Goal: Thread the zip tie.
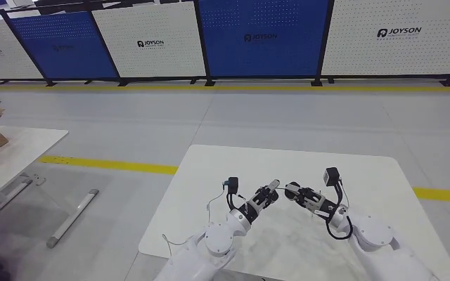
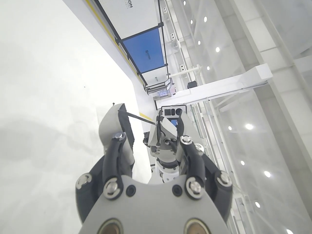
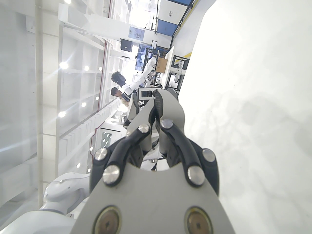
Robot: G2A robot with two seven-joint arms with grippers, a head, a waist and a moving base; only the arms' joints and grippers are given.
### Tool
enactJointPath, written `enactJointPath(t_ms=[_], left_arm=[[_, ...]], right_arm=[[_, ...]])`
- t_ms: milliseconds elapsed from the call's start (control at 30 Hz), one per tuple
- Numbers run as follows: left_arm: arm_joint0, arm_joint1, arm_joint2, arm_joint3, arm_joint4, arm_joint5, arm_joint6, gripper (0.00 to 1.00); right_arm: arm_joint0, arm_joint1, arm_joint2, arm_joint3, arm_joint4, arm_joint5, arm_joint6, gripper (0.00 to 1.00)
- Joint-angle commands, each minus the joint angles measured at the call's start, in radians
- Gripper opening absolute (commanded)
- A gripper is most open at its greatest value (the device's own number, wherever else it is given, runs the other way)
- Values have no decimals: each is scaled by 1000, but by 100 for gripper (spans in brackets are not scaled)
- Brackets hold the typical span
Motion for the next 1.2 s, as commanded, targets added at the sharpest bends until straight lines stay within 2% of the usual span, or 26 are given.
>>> enactJointPath(t_ms=[0,167,267,500,567,600,733,900,967,1067,1167], left_arm=[[1,-1,0,0,2,-2,0,21],[3,-2,-1,0,9,-6,-2,14],[3,-3,-2,3,13,-6,-4,0],[3,-5,-3,7,25,-10,-3,0],[4,-6,-3,6,30,-12,-1,0],[6,-6,-2,5,32,-13,0,0],[10,-7,-5,-1,42,-11,3,0],[14,-3,-35,-16,12,7,-9,0],[25,2,-56,-33,5,15,-30,0],[40,12,-97,-56,-24,47,-96,0],[50,21,-117,-68,5,70,-125,0]], right_arm=[[0,0,0,0,0,0,0,0],[0,0,0,0,0,0,0,0],[0,0,0,0,0,0,0,0],[0,0,0,0,0,0,0,0],[-6,-1,1,-6,-3,3,-10,50],[-10,-1,2,-13,-4,6,-14,100],[-24,2,23,-27,-8,8,0,100],[-52,11,73,-28,1,4,3,100],[-69,16,99,-31,8,-1,4,100],[-93,22,131,-31,26,-5,17,100],[-106,23,147,-27,36,-7,24,100]])
